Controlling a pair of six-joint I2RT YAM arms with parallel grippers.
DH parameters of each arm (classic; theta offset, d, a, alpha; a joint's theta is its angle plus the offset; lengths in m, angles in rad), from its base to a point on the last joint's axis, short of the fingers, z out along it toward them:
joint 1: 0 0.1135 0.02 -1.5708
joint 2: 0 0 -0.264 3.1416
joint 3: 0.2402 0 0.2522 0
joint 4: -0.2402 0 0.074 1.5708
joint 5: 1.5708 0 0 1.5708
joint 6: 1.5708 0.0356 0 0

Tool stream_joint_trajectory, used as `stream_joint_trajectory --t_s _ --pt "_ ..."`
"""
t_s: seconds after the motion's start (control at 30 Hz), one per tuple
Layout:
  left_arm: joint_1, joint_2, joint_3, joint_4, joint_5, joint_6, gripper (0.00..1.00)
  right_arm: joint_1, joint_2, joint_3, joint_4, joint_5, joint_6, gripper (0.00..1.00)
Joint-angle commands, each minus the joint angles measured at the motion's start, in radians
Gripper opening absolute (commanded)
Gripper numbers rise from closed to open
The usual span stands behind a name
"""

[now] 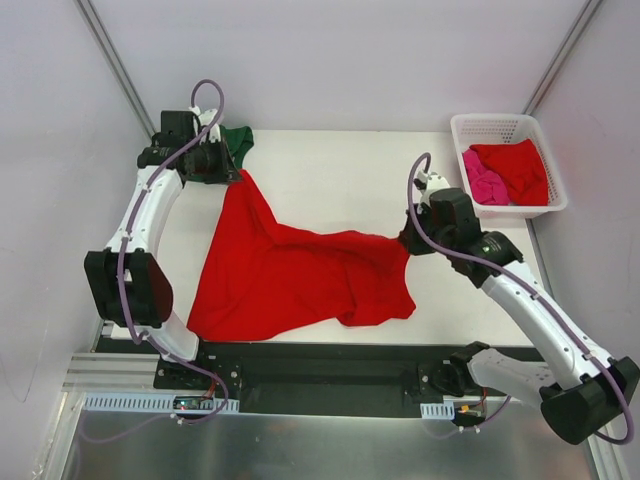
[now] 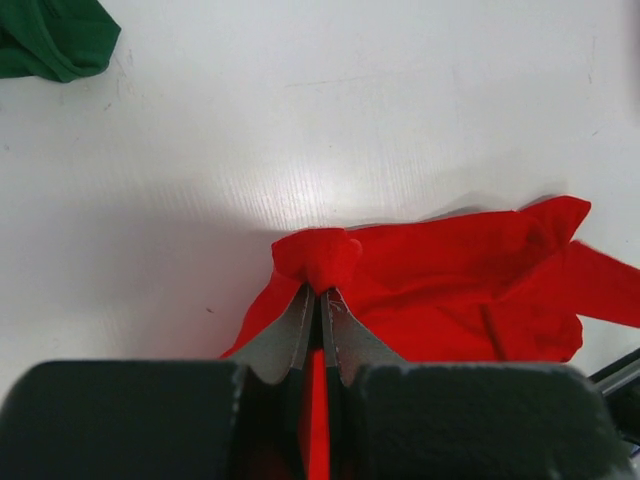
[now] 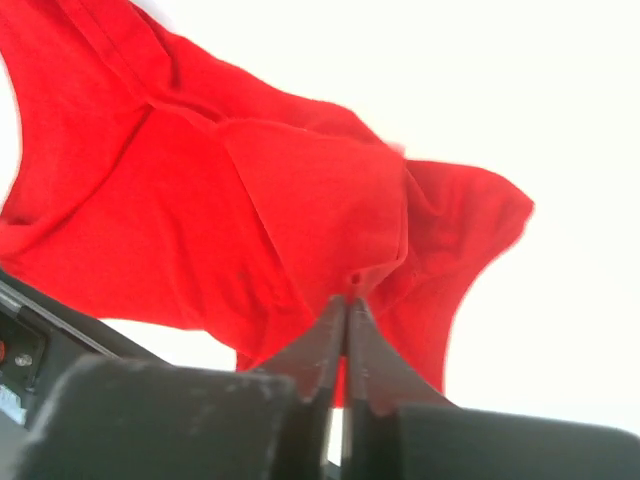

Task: Fold and stack the t-shirts
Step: Flatten the tshirt out

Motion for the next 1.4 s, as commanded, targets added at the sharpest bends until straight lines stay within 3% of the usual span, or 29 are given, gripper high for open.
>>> stream_joint_trajectory --t_s 0.0,0.37,0.67,0.83,1.13,1.37 --pt "-0.001 -0.097 -0.035 0.013 0.04 -0.013 0.0 -0.006 -0.031 0.062 -0.118 0.144 -0.079 0.01" --pt "0.006 -0.384 -0.098 -0.094 -0.013 0.009 0.0 -0.119 -0.043 0.404 -0.202 0.37 -0.202 0.01" --pt "0.009 -0.539 -0.043 -0.222 -0.079 0.041 0.0 -0.129 0.02 0.645 -0.227 0.379 -0.214 0.01" --pt "0.009 -0.629 0.012 -0.274 -0.13 0.052 0.0 -0.129 -0.02 0.705 -0.222 0.384 -0.254 0.01" --pt "0.008 -0.743 0.264 -0.404 -0.251 0.058 0.0 -0.127 -0.138 0.815 -0.222 0.424 -0.328 0.01" --pt "-0.024 -0.864 0.255 -0.363 -0.389 0.044 0.0 -0.129 -0.242 0.782 -0.185 0.427 -0.359 0.01"
